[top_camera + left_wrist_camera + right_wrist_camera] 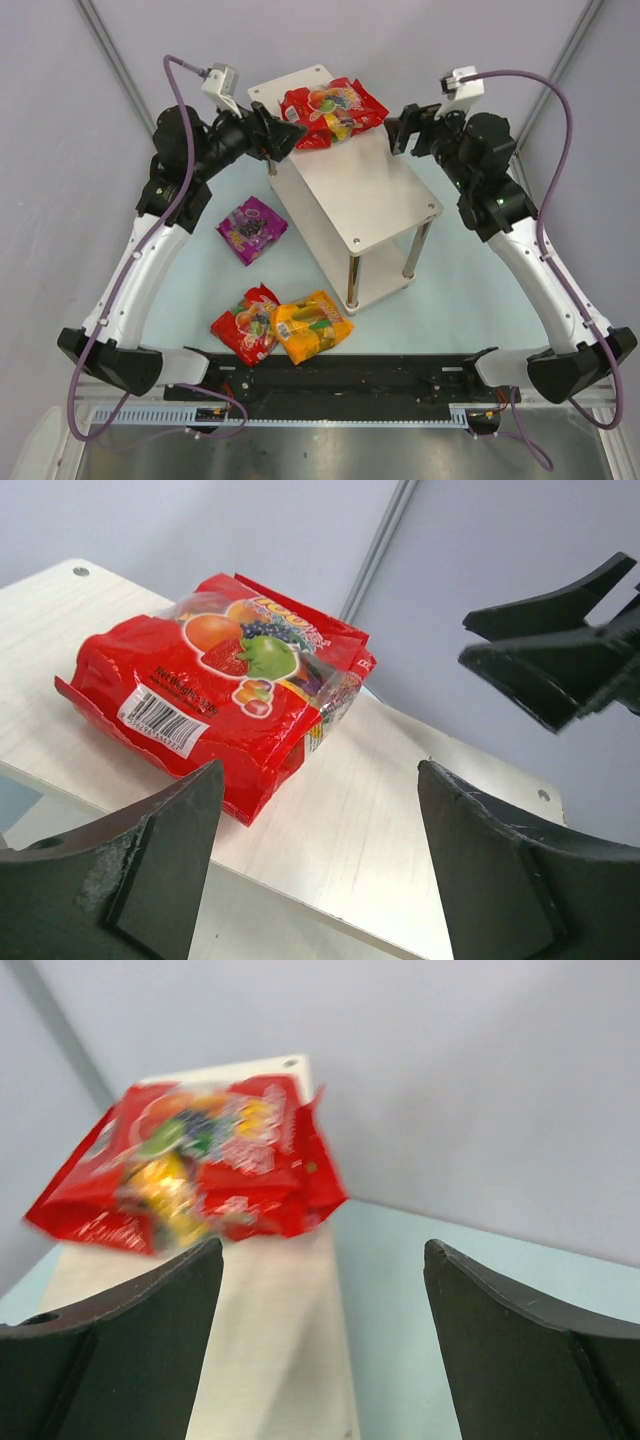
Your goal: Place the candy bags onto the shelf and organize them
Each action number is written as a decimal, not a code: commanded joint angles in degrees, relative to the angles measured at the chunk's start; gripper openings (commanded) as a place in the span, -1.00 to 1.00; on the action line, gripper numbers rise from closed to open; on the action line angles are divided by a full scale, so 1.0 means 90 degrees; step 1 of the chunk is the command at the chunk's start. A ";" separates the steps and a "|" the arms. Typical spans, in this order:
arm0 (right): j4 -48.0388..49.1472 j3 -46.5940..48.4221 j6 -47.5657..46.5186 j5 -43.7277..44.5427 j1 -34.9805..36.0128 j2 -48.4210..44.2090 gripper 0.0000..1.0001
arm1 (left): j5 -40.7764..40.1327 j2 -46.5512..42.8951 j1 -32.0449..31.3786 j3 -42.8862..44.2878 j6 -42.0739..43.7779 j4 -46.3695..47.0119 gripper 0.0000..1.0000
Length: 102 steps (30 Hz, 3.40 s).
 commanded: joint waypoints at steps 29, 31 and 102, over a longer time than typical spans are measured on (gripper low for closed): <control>-0.1835 0.4806 0.0374 0.0596 -0.0697 0.4182 0.73 | -0.1862 0.0007 0.0043 0.0265 0.0602 -0.0896 0.72; -0.1826 0.4864 0.0306 0.0508 -0.0619 0.4271 0.74 | -0.1852 0.0007 0.0043 0.0235 0.0602 -0.0897 0.72; -0.0479 0.3336 0.0354 0.1747 -0.0647 0.2730 0.85 | -0.1822 -0.1516 -0.0006 -0.0154 0.0826 -0.1189 0.96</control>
